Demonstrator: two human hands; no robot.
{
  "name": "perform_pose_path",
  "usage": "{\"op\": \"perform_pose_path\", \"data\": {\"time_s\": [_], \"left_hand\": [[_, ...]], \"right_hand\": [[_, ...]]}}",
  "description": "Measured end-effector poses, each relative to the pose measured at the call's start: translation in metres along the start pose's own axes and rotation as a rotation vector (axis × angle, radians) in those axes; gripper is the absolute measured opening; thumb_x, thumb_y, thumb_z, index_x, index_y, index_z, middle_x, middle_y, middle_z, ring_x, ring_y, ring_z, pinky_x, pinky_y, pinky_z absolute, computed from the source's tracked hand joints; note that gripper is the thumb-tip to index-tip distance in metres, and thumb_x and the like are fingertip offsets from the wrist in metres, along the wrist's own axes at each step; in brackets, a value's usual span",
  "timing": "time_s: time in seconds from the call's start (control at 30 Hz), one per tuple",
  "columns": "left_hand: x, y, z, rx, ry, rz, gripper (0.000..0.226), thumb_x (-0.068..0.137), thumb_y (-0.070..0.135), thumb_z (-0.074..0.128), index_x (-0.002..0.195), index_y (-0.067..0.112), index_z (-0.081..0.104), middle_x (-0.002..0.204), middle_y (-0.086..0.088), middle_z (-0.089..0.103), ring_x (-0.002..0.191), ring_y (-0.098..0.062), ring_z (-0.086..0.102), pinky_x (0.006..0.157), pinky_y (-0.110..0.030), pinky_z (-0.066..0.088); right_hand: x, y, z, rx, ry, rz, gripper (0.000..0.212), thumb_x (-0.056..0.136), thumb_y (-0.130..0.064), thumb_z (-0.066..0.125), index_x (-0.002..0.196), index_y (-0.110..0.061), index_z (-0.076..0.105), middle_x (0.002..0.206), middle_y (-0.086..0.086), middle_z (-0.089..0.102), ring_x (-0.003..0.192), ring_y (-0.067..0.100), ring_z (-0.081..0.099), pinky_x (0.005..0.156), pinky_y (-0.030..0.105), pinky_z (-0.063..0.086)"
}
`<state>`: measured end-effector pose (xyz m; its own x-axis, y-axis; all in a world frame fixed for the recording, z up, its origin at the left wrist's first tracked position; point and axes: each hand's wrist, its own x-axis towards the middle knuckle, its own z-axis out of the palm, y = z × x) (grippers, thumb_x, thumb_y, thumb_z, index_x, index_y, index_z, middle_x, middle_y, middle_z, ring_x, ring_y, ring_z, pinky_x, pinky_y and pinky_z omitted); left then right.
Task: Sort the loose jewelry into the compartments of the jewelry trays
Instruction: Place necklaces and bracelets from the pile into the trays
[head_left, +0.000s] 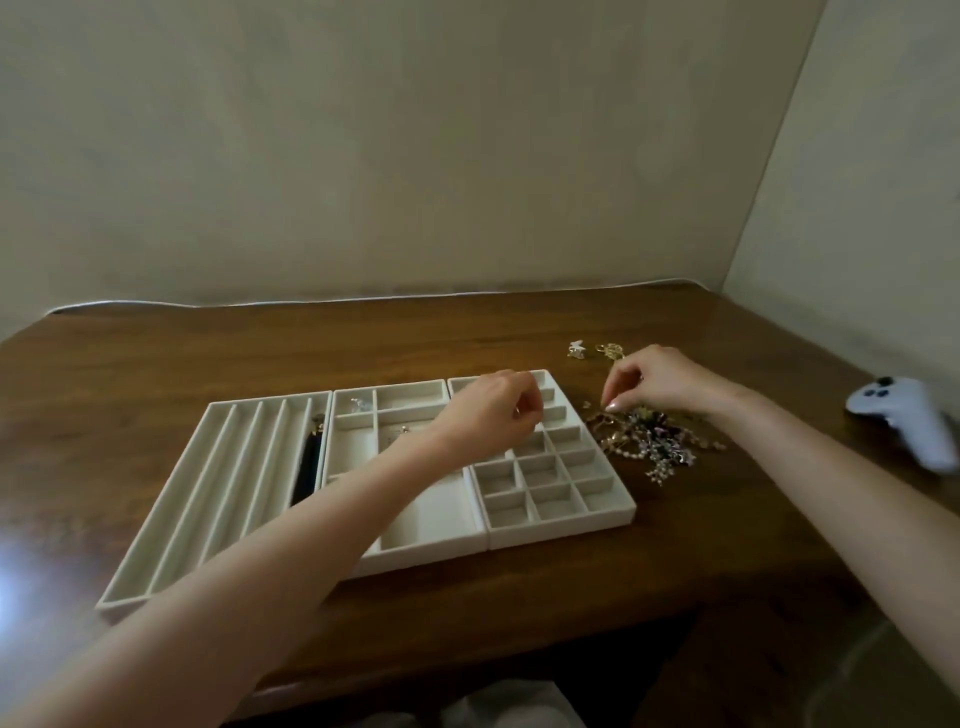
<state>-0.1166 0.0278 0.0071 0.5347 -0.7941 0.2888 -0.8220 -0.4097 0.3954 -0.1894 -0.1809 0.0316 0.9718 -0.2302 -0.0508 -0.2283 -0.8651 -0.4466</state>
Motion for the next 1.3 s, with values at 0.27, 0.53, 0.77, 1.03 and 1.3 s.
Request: {"op": "perform_pose_path", "data": {"time_s": [0.27, 0.53, 0.77, 1.03, 1.3], "left_hand": [[0.014, 0.009, 0.014, -0.001, -0.008, 0.023, 0.013, 0.092, 0.020, 0.052, 0.098, 0.011, 0.060, 0.103, -0.003, 0.060, 0.087, -0.014, 0.057, 0.080, -0.031, 0.052], [0.019, 0.009, 0.020, -0.024, 0.026, 0.023, 0.011, 0.091, 0.018, 0.053, 0.098, 0.013, 0.060, 0.104, -0.003, 0.057, 0.090, -0.015, 0.058, 0.082, -0.032, 0.052], [0.027, 0.017, 0.021, -0.083, 0.029, 0.030, 0.011, 0.091, 0.017, 0.053, 0.099, 0.012, 0.060, 0.105, -0.004, 0.058, 0.091, -0.017, 0.057, 0.081, -0.032, 0.051], [0.036, 0.020, 0.022, -0.163, 0.013, -0.028, 0.022, 0.091, 0.018, 0.055, 0.111, 0.009, 0.055, 0.112, -0.005, 0.060, 0.099, -0.017, 0.057, 0.085, -0.031, 0.050], [0.043, 0.023, 0.021, -0.497, 0.037, -0.132, 0.056, 0.085, 0.021, 0.065, 0.132, 0.008, 0.039, 0.125, -0.004, 0.056, 0.113, -0.013, 0.053, 0.088, -0.019, 0.044]], "right_hand": [[-0.006, 0.017, 0.001, -0.114, -0.189, 0.052, 0.015, 0.071, -0.024, 0.080, 0.081, -0.022, 0.069, 0.089, -0.008, 0.065, 0.091, 0.010, 0.060, 0.084, 0.033, 0.050], [-0.014, 0.018, 0.006, -0.265, -0.197, 0.029, 0.005, 0.079, -0.028, 0.073, 0.082, -0.025, 0.069, 0.086, -0.011, 0.065, 0.077, 0.003, 0.056, 0.061, 0.022, 0.042], [-0.006, 0.023, -0.014, 0.331, 0.059, -0.018, 0.006, 0.085, -0.009, 0.063, 0.082, -0.010, 0.058, 0.081, 0.006, 0.068, 0.074, 0.017, 0.063, 0.065, 0.025, 0.048], [-0.002, 0.014, -0.025, 0.698, 0.260, -0.101, 0.004, 0.086, -0.007, 0.061, 0.084, -0.009, 0.059, 0.066, 0.004, 0.058, 0.056, 0.011, 0.061, 0.057, 0.018, 0.052], [0.002, -0.003, -0.025, 0.676, 0.270, -0.184, 0.010, 0.082, -0.017, 0.069, 0.085, -0.010, 0.063, 0.059, -0.003, 0.056, 0.045, 0.007, 0.048, 0.045, 0.017, 0.040]]}}
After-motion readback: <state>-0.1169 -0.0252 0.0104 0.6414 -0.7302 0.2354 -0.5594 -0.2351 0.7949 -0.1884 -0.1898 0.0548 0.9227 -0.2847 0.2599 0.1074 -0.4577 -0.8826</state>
